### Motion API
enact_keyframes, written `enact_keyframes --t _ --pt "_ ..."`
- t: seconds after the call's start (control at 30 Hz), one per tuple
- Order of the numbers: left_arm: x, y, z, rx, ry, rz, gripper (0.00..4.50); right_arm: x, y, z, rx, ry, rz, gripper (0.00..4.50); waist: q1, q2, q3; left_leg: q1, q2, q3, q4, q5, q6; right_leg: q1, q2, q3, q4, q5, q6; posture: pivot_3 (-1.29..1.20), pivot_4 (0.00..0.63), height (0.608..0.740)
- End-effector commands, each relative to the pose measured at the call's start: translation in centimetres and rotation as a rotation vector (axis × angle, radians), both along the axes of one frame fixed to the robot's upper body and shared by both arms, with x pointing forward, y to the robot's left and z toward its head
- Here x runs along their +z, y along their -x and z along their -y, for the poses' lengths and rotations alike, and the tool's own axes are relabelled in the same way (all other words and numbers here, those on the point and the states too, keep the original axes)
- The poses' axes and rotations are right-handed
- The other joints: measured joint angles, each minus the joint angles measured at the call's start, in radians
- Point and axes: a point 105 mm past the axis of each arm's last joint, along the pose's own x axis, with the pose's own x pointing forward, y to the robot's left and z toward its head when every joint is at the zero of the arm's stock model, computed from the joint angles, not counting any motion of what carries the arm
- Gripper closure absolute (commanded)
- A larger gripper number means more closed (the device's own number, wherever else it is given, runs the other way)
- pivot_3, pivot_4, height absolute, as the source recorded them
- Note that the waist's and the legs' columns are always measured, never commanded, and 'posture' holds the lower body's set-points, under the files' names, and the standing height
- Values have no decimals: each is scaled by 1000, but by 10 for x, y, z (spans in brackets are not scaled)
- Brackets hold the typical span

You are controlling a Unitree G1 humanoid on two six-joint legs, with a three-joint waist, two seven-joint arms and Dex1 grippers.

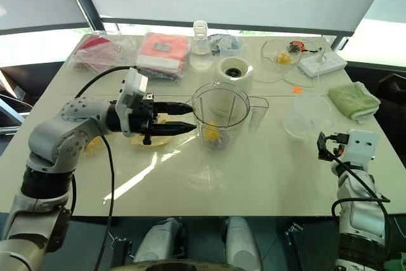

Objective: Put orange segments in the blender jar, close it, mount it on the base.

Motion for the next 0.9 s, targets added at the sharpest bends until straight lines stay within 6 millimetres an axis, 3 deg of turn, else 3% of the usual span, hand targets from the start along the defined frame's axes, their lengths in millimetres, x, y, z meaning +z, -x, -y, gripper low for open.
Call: enact_keyframes --t 0.03,0.63,0.9 --pt "9 6 3 -32 -10 59 2262 5 -8 2 5 21 28 0 0 0 0 0 0 0 0 0 0 0 0 0 0 0 0 0 150 740" --pt "14 5 6 -21 -17 72 2262 -1 -25 19 -92 80 50 0 -3 1 1 0 -1 0 -1 0 0 0 0 0 -1 0 0 0 150 740" --pt "11 4 1 -23 -35 66 2262 -6 -46 14 -82 43 61 0 -7 1 2 0 -1 0 -1 0 0 0 0 1 -1 0 0 0 150 740"
